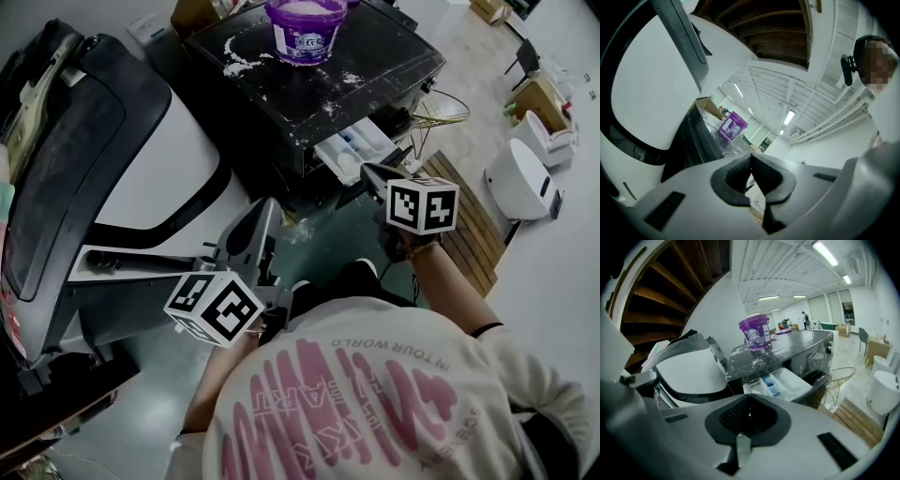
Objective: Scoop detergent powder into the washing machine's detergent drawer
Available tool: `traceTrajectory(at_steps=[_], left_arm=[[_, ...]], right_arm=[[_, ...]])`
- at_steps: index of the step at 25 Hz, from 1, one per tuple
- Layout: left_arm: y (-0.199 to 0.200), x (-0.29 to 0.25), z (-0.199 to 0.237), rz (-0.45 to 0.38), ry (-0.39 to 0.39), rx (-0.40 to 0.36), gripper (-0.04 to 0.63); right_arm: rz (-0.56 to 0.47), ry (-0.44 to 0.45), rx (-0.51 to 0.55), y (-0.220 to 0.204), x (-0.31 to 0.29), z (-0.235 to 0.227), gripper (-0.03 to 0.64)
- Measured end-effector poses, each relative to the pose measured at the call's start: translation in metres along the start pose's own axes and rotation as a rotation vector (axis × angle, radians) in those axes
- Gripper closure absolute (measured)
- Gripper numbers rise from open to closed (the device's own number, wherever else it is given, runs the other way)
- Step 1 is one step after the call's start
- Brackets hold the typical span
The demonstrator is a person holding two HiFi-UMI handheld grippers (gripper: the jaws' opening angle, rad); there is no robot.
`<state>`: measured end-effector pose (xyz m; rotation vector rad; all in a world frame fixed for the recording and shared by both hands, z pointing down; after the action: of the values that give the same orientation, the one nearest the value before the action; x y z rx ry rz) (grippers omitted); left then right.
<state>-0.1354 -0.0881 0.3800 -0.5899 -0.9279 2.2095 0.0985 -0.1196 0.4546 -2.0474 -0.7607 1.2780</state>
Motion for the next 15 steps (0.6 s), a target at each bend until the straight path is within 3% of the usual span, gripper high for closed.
traceTrajectory(at_steps=[15], left_arm=[[0.006,-0.005,0.007,0.007,-0.027,0.019,0.593]], right_arm=[[0.215,-0.072,0.491,-0.006,-0.017,0.030,0.617]])
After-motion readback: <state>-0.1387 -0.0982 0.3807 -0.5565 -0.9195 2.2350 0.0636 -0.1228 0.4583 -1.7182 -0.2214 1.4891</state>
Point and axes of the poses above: the fingertips, and each gripper's own axes: x backward along the fingers, z to its left, y out of its top, the point moved 4 cm from there along x, backward along the fingers, and after that the axes turned 5 degrees about y, right-handed, at the moved point
